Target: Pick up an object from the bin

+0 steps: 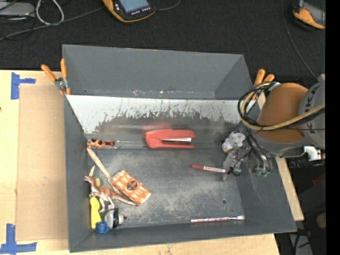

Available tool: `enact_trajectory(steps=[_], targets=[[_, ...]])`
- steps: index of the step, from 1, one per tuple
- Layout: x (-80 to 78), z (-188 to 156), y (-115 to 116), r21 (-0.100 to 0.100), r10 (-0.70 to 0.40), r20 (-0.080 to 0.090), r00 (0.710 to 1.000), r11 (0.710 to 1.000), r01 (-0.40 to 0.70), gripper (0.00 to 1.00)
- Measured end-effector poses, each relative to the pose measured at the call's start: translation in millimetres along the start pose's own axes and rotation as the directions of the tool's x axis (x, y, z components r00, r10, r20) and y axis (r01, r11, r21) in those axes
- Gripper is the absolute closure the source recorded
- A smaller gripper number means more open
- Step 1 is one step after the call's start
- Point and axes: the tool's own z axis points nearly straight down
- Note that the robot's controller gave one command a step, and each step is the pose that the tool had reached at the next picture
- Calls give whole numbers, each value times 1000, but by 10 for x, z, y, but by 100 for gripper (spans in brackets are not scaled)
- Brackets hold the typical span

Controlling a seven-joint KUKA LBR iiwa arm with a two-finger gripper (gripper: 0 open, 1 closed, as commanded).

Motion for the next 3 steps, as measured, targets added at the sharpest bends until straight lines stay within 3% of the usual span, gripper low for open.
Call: enact_trajectory(steps=[1, 3], targets=[[-15, -232, -2, 0, 0, 5, 1000, 1000, 0, 100], [2, -955, -5, -1, -4, 0, 1000, 1000, 4, 100]])
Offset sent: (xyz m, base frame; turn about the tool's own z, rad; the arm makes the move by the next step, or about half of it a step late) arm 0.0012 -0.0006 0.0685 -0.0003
